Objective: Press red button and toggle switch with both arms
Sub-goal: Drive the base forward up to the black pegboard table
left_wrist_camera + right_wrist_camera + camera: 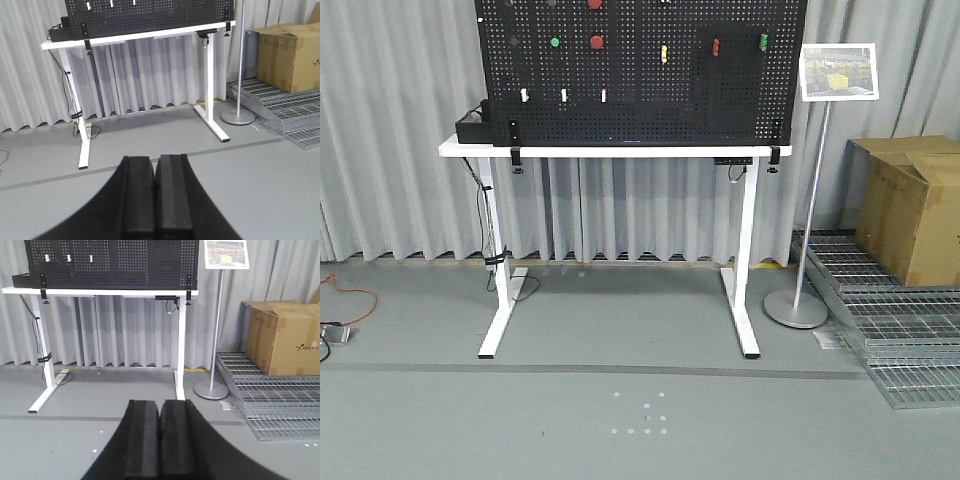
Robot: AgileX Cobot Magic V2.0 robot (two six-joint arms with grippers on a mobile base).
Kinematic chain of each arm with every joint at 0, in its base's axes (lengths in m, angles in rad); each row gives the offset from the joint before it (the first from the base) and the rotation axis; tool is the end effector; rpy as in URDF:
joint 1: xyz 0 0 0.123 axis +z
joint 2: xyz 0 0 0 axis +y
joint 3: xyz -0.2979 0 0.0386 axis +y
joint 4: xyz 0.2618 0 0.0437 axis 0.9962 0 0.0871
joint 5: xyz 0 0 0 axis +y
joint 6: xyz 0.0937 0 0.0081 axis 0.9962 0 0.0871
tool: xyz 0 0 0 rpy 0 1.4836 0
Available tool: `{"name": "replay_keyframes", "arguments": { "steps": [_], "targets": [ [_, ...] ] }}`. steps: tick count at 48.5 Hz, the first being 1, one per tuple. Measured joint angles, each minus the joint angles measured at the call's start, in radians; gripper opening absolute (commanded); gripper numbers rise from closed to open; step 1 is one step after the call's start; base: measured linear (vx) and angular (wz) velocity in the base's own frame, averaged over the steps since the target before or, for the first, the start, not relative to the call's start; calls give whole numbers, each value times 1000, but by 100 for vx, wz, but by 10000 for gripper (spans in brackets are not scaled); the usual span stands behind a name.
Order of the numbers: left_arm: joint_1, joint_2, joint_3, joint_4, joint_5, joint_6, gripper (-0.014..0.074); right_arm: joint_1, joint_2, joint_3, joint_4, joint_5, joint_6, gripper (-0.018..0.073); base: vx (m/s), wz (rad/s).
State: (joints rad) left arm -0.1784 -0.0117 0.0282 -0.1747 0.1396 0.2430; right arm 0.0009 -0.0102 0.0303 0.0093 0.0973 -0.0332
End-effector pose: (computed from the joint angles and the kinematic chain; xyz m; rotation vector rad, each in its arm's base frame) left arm 0.0566 -0.0125 0.1911 0.2213 1.6236 -0.1028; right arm 0.0584 0.0001 0.1941 -0.0206 1.6009 -0.0172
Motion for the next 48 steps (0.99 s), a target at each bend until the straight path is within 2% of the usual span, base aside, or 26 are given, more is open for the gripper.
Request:
{"name": "replay_keyframes", "arguments": {
  "steps": [48],
  "targets": [
    [0, 0, 0, 0, 0, 0, 1, 0, 0, 0, 0, 0, 0, -3, 2, 0]
  ]
}}
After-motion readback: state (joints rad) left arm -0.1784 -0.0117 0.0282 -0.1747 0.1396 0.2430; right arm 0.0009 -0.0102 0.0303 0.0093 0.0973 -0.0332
